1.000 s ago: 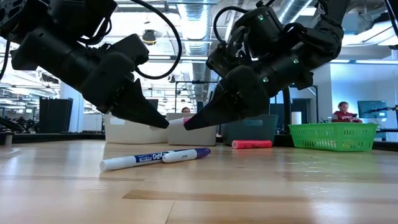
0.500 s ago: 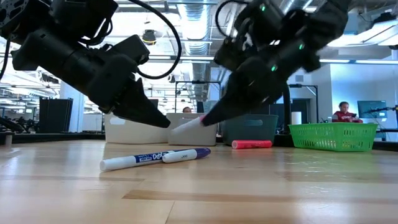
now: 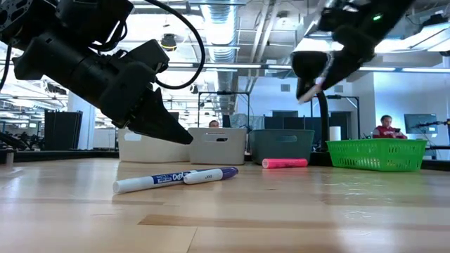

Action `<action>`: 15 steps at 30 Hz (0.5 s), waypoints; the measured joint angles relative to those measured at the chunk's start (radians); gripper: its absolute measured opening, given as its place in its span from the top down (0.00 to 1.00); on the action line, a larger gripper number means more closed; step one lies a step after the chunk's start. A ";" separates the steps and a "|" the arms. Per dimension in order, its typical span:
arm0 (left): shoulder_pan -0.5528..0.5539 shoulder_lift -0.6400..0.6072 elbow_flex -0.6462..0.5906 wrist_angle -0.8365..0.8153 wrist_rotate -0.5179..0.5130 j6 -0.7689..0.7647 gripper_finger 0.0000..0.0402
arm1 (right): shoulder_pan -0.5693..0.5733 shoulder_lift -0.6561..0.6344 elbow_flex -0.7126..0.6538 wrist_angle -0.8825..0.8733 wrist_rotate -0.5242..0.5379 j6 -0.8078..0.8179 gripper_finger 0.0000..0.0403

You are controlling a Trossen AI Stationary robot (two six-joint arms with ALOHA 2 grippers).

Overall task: Pick & Place Markers
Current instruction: Put the pink highlighter pen into the green bin

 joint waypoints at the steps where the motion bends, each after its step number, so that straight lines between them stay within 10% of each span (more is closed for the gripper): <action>1: 0.000 0.000 0.000 0.000 0.000 0.000 0.60 | 0.003 -0.035 0.000 -0.067 0.016 0.070 0.87; 15: 0.000 0.000 0.000 0.001 0.000 0.000 0.61 | 0.004 -0.201 -0.202 -0.391 0.018 0.635 0.87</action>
